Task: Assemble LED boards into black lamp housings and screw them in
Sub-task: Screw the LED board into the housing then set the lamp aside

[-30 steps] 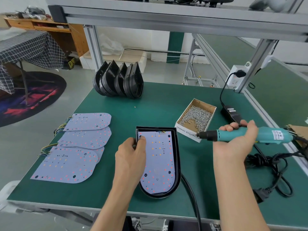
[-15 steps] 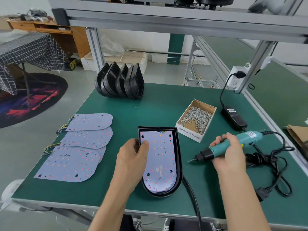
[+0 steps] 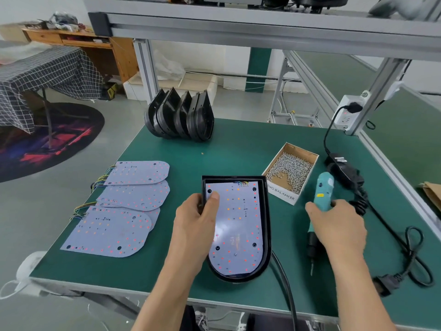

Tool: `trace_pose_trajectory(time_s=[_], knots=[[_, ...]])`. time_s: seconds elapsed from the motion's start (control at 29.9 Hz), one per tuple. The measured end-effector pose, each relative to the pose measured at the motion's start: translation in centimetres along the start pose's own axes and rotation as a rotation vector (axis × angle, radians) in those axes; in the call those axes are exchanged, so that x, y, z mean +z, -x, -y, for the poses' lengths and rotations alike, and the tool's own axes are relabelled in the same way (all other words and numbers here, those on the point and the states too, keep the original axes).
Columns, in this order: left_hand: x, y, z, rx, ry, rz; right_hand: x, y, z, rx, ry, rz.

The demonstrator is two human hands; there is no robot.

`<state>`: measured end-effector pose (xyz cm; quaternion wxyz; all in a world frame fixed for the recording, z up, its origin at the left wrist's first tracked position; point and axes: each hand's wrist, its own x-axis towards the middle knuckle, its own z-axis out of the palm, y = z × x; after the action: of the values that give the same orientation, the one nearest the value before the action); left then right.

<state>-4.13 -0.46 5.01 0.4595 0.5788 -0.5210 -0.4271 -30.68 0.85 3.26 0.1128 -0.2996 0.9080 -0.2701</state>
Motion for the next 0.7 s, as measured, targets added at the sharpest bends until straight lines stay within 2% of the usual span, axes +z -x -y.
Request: trace_pose_trajectory(time_s=[0.17,0.47,0.57,0.64,0.67,0.7], knots=[[-0.1,0.0,-0.7,-0.024,0.042,-0.024,0.0,0.2,1.3,-0.063,0.161,0.096],[-0.6,0.6,-1.7,-0.003,0.040,-0.055,-1.4,0.1,1.7,-0.100,0.297,0.196],[-0.5,0.7,-1.9,0.016,0.035,-0.073,-2.4,0.8,2.0,-0.114,0.361,0.132],[-0.4,0.9,-2.1,0.035,0.037,-0.084,-2.9,1.9,2.3,-0.237,0.163,-0.007],[-0.4,0.9,-2.2,0.043,0.036,-0.090,-3.2,2.8,2.6,-0.318,-0.070,-0.019],[-0.3,0.9,-2.2,0.049,0.032,-0.094,-3.4,4.0,3.2,-0.368,-0.364,0.036]])
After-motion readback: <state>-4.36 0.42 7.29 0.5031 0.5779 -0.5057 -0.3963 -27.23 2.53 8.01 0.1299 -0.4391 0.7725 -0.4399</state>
